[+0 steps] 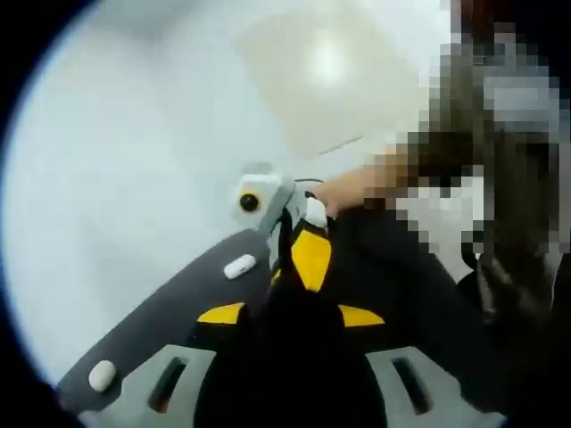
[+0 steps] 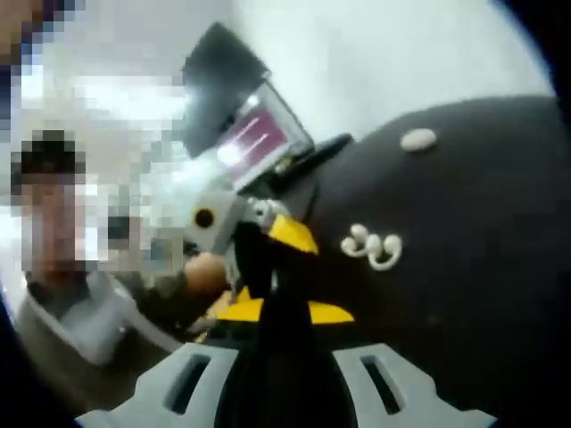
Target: Pick up three earphones and place each one into its charging case using tactile feedback, ensure that each earphone is properly inserted and securely positioned inside the case.
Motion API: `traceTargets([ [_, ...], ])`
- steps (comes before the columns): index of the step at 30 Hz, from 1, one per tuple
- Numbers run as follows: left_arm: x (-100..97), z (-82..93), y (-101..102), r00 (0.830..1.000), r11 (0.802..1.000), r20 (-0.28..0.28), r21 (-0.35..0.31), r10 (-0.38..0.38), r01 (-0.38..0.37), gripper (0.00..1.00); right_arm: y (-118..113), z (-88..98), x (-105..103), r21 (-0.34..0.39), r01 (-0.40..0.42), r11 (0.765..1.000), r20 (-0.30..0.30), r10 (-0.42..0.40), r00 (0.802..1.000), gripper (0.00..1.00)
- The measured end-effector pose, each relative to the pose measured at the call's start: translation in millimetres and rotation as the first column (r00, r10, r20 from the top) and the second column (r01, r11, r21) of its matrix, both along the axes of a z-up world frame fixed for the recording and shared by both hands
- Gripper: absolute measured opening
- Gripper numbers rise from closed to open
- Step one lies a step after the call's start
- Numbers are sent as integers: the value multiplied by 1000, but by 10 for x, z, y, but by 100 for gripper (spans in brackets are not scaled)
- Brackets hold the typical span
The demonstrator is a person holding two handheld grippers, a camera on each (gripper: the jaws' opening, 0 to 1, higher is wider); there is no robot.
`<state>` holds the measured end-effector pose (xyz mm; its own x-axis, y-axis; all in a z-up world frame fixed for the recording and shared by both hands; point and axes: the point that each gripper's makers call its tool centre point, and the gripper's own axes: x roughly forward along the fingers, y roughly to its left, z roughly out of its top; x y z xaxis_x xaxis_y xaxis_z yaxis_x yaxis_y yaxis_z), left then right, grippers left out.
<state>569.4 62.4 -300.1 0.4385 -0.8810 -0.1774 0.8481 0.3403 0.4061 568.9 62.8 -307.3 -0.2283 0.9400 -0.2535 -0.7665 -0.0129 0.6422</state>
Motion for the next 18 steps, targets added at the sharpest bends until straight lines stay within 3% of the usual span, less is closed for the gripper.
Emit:
traceTargets([
  [2,1,-6,-17,1000,1000,11,5,-9,9,31,-16,-16,45,-38,24,999,-84,-27,996,18],
  [3,-9,-15,-27,1000,1000,7,6,-16,16,31,-5,-16,28,-30,25,999,-73,-27,997,18],
  [6,26,-14,-45,1000,1000,4,3,-14,14,31,-15,0,30,27,34,999,118,-37,992,20],
  [8,50,-22,-55,999,1000,-38,-9,-8,8,30,-46,4,48,55,19,998,303,-35,952,25],
  [12,57,-33,-60,996,1000,-91,-25,-19,17,30,-148,94,106,106,28,994,494,-77,866,28],
  [14,50,-36,-63,993,999,-113,-34,-28,25,30,-239,64,109,75,-10,997,596,-37,802,28],
  [15,48,-39,-68,992,999,-125,-39,-33,29,31,-268,45,91,66,-33,997,624,-15,782,29],
  [17,34,-58,-77,990,999,-132,-35,-42,38,31,-302,-12,40,35,-65,997,644,27,764,33],
  [18,29,-80,-80,990,999,-137,-26,-39,36,31,-299,-17,30,36,-64,997,638,27,769,35],
])
